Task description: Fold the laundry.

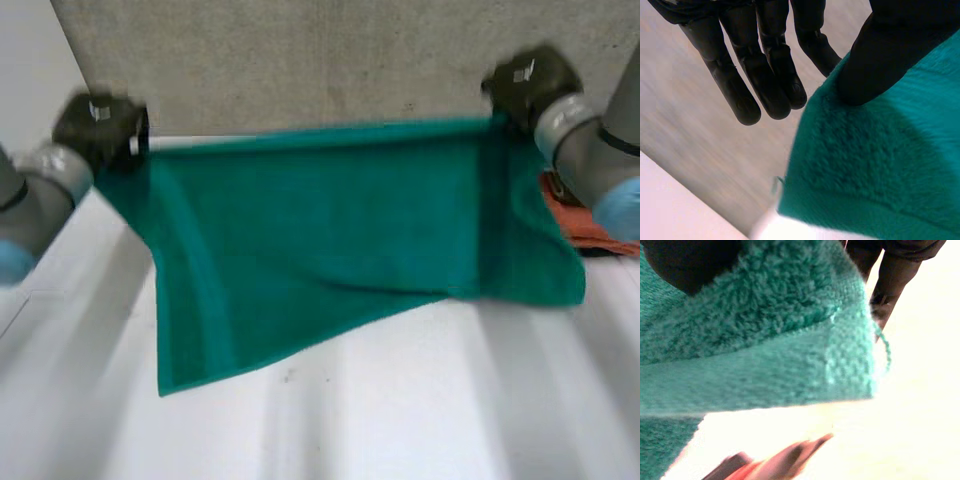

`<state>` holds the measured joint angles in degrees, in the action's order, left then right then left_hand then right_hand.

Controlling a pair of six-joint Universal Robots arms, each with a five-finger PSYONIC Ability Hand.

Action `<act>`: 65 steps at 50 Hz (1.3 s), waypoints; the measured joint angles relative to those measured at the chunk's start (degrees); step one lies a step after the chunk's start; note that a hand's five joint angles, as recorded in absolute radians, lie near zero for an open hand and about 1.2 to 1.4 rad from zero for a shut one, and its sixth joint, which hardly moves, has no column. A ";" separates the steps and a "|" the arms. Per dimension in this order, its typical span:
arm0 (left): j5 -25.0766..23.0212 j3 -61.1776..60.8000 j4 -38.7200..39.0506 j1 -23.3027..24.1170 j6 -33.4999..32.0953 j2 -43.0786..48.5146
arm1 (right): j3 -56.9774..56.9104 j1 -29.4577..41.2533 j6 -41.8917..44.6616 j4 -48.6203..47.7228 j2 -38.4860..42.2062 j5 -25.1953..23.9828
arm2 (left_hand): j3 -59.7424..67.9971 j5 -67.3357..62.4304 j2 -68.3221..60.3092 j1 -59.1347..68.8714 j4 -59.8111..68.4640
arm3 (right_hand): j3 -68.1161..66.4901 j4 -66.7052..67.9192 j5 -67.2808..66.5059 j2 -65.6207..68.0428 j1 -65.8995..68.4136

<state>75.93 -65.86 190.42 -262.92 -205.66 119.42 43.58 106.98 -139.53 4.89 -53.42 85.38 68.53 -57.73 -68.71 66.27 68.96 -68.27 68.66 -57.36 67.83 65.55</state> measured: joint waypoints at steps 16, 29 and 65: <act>6.79 8.66 32.18 3.56 4.60 -1.24 | -2.89 0.57 -8.19 -40.12 1.71 1.61 | 0.00 -0.31 0.00 0.00 0.00 | -0.01 0.06 -0.91 0.00 0.00; 6.26 -10.84 26.66 4.51 3.82 -1.23 | 5.58 0.08 -9.63 -23.45 8.06 -5.10 | 0.00 -0.31 0.00 0.00 0.00 | -0.01 0.06 -0.95 0.00 0.00; 6.34 -42.44 -15.59 5.02 -25.51 -23.34 | 42.61 -6.71 19.83 16.70 -13.89 -6.09 | 0.01 -0.31 0.00 0.00 0.00 | -0.02 0.07 -1.04 0.00 0.00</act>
<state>82.27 -108.30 174.82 -257.90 -231.18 96.08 86.19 100.28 -119.70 21.59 -67.31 79.29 68.54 -58.04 -68.72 66.27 68.96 -68.29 68.73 -58.40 67.84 65.55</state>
